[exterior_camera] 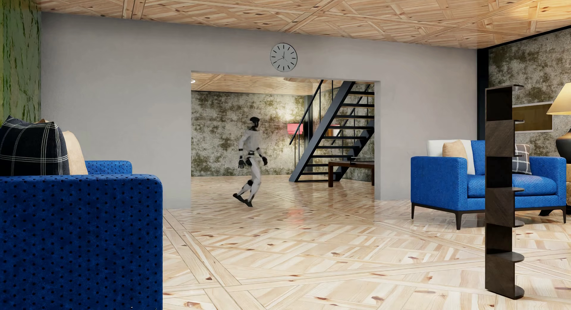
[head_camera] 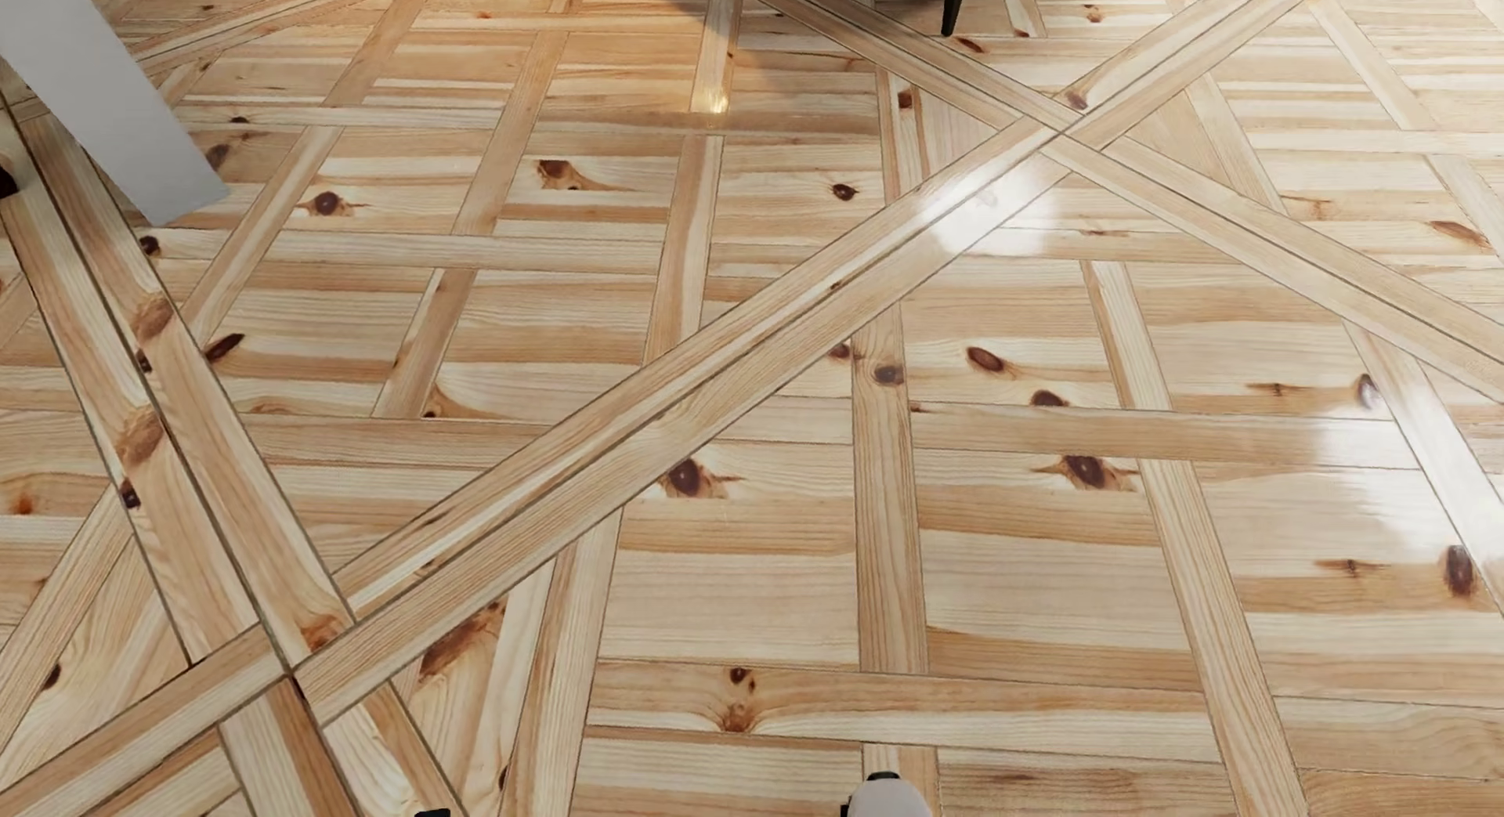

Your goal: Approach the shelves

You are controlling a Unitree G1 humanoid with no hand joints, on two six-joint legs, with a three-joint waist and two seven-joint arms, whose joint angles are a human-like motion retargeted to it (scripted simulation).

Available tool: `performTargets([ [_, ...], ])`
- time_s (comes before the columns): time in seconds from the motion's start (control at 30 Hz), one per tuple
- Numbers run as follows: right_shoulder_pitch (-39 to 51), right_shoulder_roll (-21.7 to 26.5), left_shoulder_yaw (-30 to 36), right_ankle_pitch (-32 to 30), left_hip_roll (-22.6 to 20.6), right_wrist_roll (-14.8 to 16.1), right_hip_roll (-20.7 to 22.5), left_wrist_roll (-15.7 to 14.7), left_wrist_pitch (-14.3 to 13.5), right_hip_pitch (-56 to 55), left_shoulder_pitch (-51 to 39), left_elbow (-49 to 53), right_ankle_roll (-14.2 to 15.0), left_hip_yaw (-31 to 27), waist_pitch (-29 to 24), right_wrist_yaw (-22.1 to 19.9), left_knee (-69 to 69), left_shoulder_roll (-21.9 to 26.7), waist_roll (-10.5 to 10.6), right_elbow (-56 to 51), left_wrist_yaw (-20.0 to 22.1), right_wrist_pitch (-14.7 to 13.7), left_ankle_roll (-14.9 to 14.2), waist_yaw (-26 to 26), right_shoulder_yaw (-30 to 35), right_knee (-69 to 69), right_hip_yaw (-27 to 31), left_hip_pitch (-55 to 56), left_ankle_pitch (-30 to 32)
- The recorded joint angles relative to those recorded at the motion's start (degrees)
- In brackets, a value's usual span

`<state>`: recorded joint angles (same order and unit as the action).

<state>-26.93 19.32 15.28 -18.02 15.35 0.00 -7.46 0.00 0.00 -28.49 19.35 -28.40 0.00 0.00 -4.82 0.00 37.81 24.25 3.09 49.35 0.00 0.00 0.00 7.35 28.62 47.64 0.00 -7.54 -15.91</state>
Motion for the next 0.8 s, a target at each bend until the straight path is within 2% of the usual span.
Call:
performTargets([
  [0.07, 0.56, -0.23, 0.09, 1.21, 2.73, 0.0, 3.15, 0.0, 0.0, -1.63, 0.74, -3.77, 0.0, 0.0, 0.1, 0.0, 5.37, -0.4, 0.54, 0.56, 0.0, 0.0, 0.0, 1.31, 0.22, 3.77, 0.0, -0.02, 2.79],
  [0.13, 2.82, 0.4, -0.34, 8.12, 3.96, 0.0, 7.05, 0.0, 0.0, 0.79, 1.86, -9.38, 0.0, 0.0, -0.3, 0.0, 16.6, -1.39, 0.56, 0.93, 0.0, 0.0, 0.0, -0.91, -0.1, 4.63, 0.0, 4.45, 4.3],
  [0.2, 6.04, 1.49, 0.49, 15.46, 0.37, 0.0, 11.64, 0.0, 0.0, 5.86, 3.7, -14.32, 0.0, 0.0, -0.87, 0.0, 28.24, -2.1, 0.55, -0.09, 0.0, 0.0, 0.0, -6.7, -3.17, 1.41, 0.0, 11.38, 2.39],
  [0.27, 10.25, 2.8, 3.25, 24.11, -4.52, 0.0, 16.43, 0.0, 0.0, 14.33, 6.29, -17.43, 0.0, 0.0, -1.0, 0.0, 32.4, -2.38, 0.83, -3.48, 0.0, 0.0, 0.0, -11.95, -6.22, -6.75, 0.0, 21.21, 0.72],
  [0.33, 13.3, 4.51, 6.5, 33.19, -8.71, 0.0, 19.29, 0.0, 0.0, 26.72, 8.79, -19.04, 0.0, 0.0, -1.3, 0.0, 27.0, -2.17, 0.8, -9.36, 0.0, 0.0, 0.0, -16.68, -8.0, -17.28, 0.0, 30.56, 0.69],
  [0.37, 14.63, 5.13, 7.37, 37.25, -10.08, 0.0, 19.12, 0.0, 0.0, 32.22, 10.01, -19.82, 0.0, 0.0, -0.9, 0.0, 22.81, -2.03, 0.5, -11.65, 0.0, 0.0, 0.0, -20.03, -8.7, -21.36, 0.0, 35.22, 1.24],
  [0.43, 18.02, 6.41, 8.45, 42.54, -9.41, 0.0, 17.74, 0.0, 0.0, 40.39, 10.65, -22.23, 0.0, 0.0, -0.75, 0.0, 12.53, -1.38, -0.55, -17.0, 0.0, 0.0, 0.0, -25.48, -9.53, -25.18, 0.0, 43.33, 4.74],
  [0.5, 21.35, 7.69, 9.48, 46.14, -8.42, 0.0, 16.1, 0.0, 0.0, 48.77, 10.44, -24.79, 0.0, 0.0, -0.87, 0.0, 1.19, -0.07, -1.23, -20.21, 0.0, 0.0, 0.0, -29.08, -7.76, -26.31, 0.0, 47.8, 6.31],
  [0.57, 23.01, 8.18, 9.9, 41.91, -7.44, 0.0, 12.86, 0.0, 0.0, 53.35, 9.72, -26.77, 0.0, 0.0, -0.25, 0.0, -1.56, 0.91, -1.76, -19.6, 0.0, 0.0, 0.0, -33.19, -4.55, -25.74, 0.0, 49.85, 3.98],
  [0.6, 22.74, 7.62, 10.22, 35.92, -7.89, 0.0, 10.84, 0.0, 0.0, 54.19, 9.1, -28.03, 0.0, 0.0, -0.03, 0.0, 2.27, 1.23, -2.74, -17.51, 0.0, 0.0, 0.0, -34.75, -2.8, -23.11, 0.0, 50.22, 2.95],
  [0.67, 20.86, 5.39, 11.04, 18.1, -9.63, 0.0, 7.66, 0.0, 0.0, 50.42, 7.26, -30.74, 0.0, 0.0, 0.04, 0.0, 14.12, 1.08, -5.04, -11.62, 0.0, 0.0, 0.0, -34.43, 1.63, -9.24, 0.0, 50.75, 2.87],
  [0.7, 19.4, 5.32, 10.9, 9.41, -11.55, 0.0, 6.81, 0.0, 0.0, 47.06, 5.67, -31.13, 0.0, 0.0, -1.69, 0.0, 18.53, 0.08, -4.85, -9.78, 0.0, 0.0, 0.0, -32.05, 3.95, 1.79, 0.0, 47.12, 0.1],
  [0.73, 17.93, 5.37, 10.31, 5.93, -13.61, 0.0, 6.68, 0.0, 0.0, 41.86, 4.12, -30.08, 0.0, 0.0, -2.78, 0.0, 19.22, -1.2, -4.08, -8.41, 0.0, 0.0, 0.0, -28.39, 5.96, 13.83, 0.0, 42.0, -2.83],
  [0.77, 16.64, 5.03, 11.12, 9.4, -15.37, 0.0, 6.86, 0.0, 0.0, 35.87, 2.15, -28.91, 0.0, 0.0, -3.19, 0.0, 17.72, -2.37, -3.44, -6.96, 0.0, 0.0, 0.0, -23.4, 7.8, 25.72, 0.0, 36.48, -4.5],
  [0.8, 13.58, 4.15, 9.25, 11.68, -15.83, 0.0, 8.17, 0.0, 0.0, 29.09, 1.6, -24.14, 0.0, 0.0, -2.67, 0.0, 13.65, -2.74, -2.45, -5.2, 0.0, 0.0, 0.0, -19.19, 8.48, 28.65, 0.0, 29.99, -4.17],
])
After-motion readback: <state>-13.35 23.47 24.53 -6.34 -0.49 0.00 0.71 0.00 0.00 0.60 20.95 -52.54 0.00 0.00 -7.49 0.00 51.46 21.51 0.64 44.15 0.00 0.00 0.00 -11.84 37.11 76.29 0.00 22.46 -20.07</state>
